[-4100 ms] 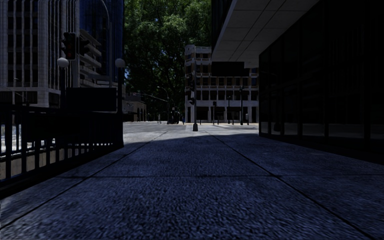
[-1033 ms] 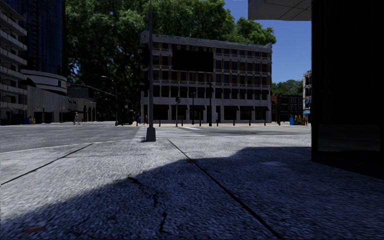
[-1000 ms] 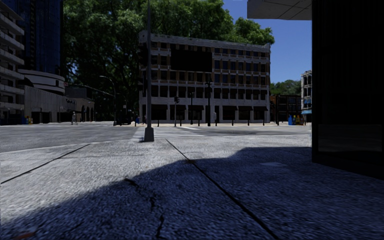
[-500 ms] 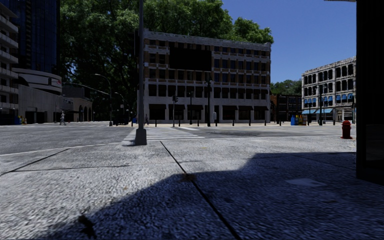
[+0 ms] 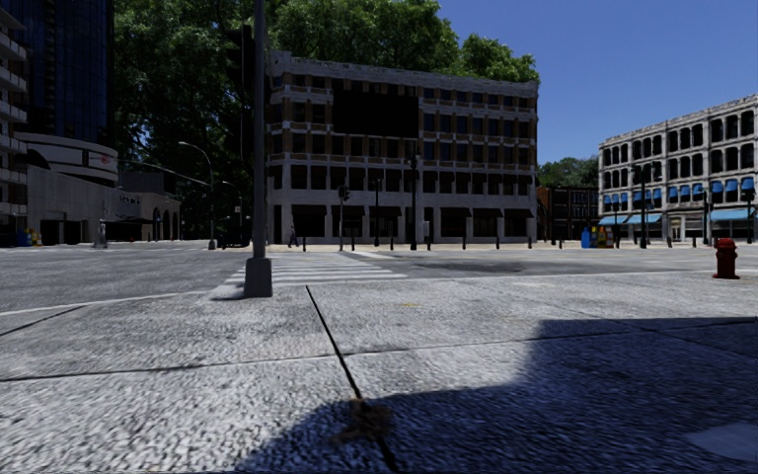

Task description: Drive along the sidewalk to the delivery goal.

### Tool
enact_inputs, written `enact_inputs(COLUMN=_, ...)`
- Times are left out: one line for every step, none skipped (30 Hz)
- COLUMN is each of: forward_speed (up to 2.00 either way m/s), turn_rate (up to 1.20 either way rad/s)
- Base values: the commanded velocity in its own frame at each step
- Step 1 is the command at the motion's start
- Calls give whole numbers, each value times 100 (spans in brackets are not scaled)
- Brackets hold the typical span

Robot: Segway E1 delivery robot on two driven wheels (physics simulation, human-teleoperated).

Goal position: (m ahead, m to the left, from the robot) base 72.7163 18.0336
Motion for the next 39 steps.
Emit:
enact_inputs(forward_speed=200, turn_rate=0)
enact_inputs(forward_speed=200, turn_rate=0)
enact_inputs(forward_speed=200, turn_rate=0)
enact_inputs(forward_speed=200, turn_rate=0)
enact_inputs(forward_speed=200, turn_rate=0)
enact_inputs(forward_speed=200, turn_rate=0)
enact_inputs(forward_speed=200, turn_rate=0)
enact_inputs(forward_speed=200, turn_rate=0)
enact_inputs(forward_speed=200, turn_rate=0)
enact_inputs(forward_speed=200, turn_rate=0)
enact_inputs(forward_speed=200, turn_rate=0)
enact_inputs(forward_speed=200, turn_rate=0)
enact_inputs(forward_speed=200, turn_rate=0)
enact_inputs(forward_speed=200, turn_rate=0)
enact_inputs(forward_speed=200, turn_rate=0)
enact_inputs(forward_speed=200, turn_rate=0)
enact_inputs(forward_speed=200, turn_rate=0)
enact_inputs(forward_speed=200, turn_rate=0)
enact_inputs(forward_speed=200, turn_rate=0)
enact_inputs(forward_speed=200, turn_rate=0)
enact_inputs(forward_speed=200, turn_rate=0)
enact_inputs(forward_speed=200, turn_rate=0)
enact_inputs(forward_speed=200, turn_rate=0)
enact_inputs(forward_speed=200, turn_rate=0)
enact_inputs(forward_speed=200, turn_rate=0)
enact_inputs(forward_speed=200, turn_rate=0)
enact_inputs(forward_speed=200, turn_rate=0)
enact_inputs(forward_speed=200, turn_rate=0)
enact_inputs(forward_speed=200, turn_rate=0)
enact_inputs(forward_speed=200, turn_rate=0)
enact_inputs(forward_speed=200, turn_rate=0)
enact_inputs(forward_speed=200, turn_rate=0)
enact_inputs(forward_speed=200, turn_rate=0)
enact_inputs(forward_speed=200, turn_rate=0)
enact_inputs(forward_speed=200, turn_rate=0)
enact_inputs(forward_speed=200, turn_rate=0)
enact_inputs(forward_speed=200, turn_rate=0)
enact_inputs(forward_speed=200, turn_rate=0)
enact_inputs(forward_speed=200, turn_rate=0)
